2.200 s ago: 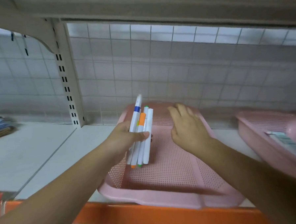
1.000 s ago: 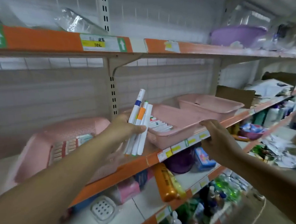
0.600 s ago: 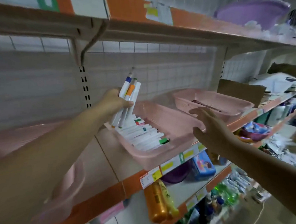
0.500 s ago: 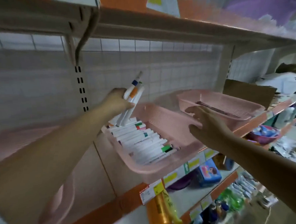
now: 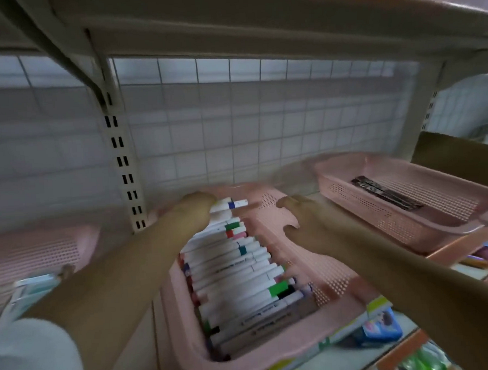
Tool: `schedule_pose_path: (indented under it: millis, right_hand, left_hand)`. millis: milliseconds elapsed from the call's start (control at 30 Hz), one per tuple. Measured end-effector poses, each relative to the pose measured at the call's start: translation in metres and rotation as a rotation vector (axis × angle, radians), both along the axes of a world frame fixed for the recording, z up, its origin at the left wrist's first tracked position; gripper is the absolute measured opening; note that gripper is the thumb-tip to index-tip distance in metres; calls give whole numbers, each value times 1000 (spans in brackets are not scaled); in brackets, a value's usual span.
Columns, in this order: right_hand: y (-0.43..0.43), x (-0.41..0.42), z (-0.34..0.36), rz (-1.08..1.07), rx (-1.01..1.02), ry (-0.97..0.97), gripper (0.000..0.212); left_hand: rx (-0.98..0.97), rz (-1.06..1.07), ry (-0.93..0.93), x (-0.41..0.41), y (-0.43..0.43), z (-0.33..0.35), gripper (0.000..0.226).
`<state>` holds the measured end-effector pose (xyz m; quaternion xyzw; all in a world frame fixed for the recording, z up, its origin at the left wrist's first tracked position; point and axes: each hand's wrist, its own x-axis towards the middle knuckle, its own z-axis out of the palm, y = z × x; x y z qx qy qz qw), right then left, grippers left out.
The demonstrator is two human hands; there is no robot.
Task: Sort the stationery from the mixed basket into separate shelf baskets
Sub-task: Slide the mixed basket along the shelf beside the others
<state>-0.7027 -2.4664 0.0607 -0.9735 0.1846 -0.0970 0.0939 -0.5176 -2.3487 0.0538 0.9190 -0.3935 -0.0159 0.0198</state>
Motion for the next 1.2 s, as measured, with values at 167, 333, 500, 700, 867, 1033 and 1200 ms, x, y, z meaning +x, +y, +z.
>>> schedule_pose_path:
  millis: [167, 333, 500, 700, 867, 1033, 1200]
  right_hand:
    - [-8, 2, -2, 50, -64, 61, 50]
    - [-16, 0, -3, 154, -157, 111, 48]
    - [-15, 3, -7, 245, -121, 151, 48]
    - [-16, 8, -14, 308, -95, 147, 56]
    - [-12, 9, -15, 351, -61, 129, 59]
    - [-1, 13, -12, 379, -155, 34, 42]
    - [41, 18, -1, 501, -124, 20, 53]
  left_hand:
    - [18, -29, 34, -13, 10, -4, 26]
    - [132, 1, 145, -37, 14, -7, 34]
    - [176, 29, 192, -61, 25, -9, 56]
    - [171, -42, 239, -87, 42, -10, 62]
    - [117, -55, 152, -105, 55, -9, 62]
    - [33, -25, -49, -111, 76, -3, 61]
    - [-162, -90, -198, -128, 120, 18, 47]
